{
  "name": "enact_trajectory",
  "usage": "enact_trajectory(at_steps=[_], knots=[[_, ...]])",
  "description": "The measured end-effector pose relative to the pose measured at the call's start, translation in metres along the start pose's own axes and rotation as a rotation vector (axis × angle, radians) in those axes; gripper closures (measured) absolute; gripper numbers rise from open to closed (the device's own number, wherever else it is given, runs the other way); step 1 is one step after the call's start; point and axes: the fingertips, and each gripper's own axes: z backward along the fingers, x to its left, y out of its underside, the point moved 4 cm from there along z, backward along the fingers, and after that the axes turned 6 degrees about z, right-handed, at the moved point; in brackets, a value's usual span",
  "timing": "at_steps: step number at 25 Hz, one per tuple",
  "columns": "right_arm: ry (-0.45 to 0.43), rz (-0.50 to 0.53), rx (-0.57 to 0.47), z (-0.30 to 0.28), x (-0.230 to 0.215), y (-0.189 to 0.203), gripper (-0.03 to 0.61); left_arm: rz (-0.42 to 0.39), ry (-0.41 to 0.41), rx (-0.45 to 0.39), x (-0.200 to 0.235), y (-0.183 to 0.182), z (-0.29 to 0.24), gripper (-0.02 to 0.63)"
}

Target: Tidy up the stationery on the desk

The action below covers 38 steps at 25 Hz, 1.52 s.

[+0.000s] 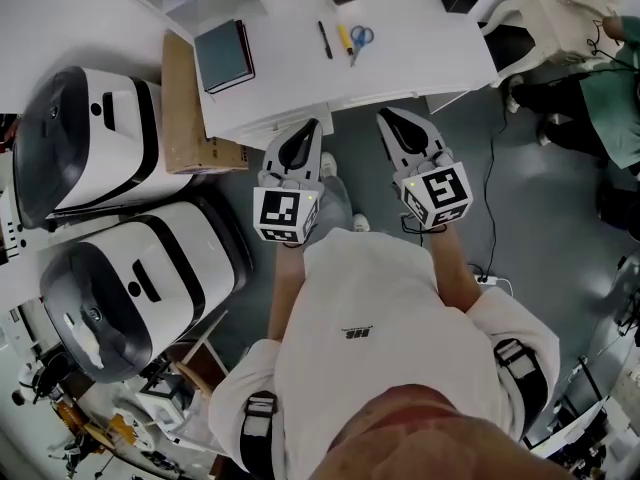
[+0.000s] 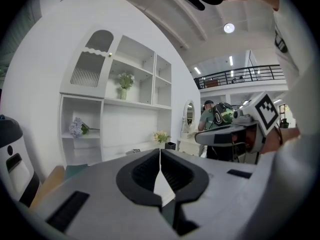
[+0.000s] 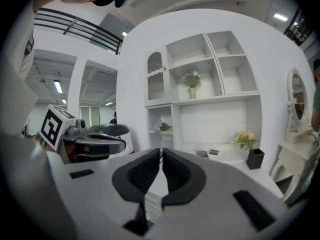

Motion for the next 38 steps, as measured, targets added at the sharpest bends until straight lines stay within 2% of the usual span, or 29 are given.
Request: enact_trajectory(at_steps=[9,19,27,38], knots=[[0.024,-0.012,0.074,-0.076,-0.033,-0.002,0.575,0.025,0.042,0.031,0.064,-0.007,-0.059,0.614],[0.031,-0.029,0.151,-0.164,-0.063,0.011,0.575,0.039,0.084,0.092,0.129,0.006,-0.127,0.614],[0.024,-0.047,0.238,-0.219,-0.077,0.047,0.575,0.055,0.113,0.143,0.170,0.034,-0.177,0.614],[0.091,-0.085,0.304,-0.265,-0.101,0.087,0.574,0.089,0.162,0.203,0.204,0.068,-0.224,0.614]])
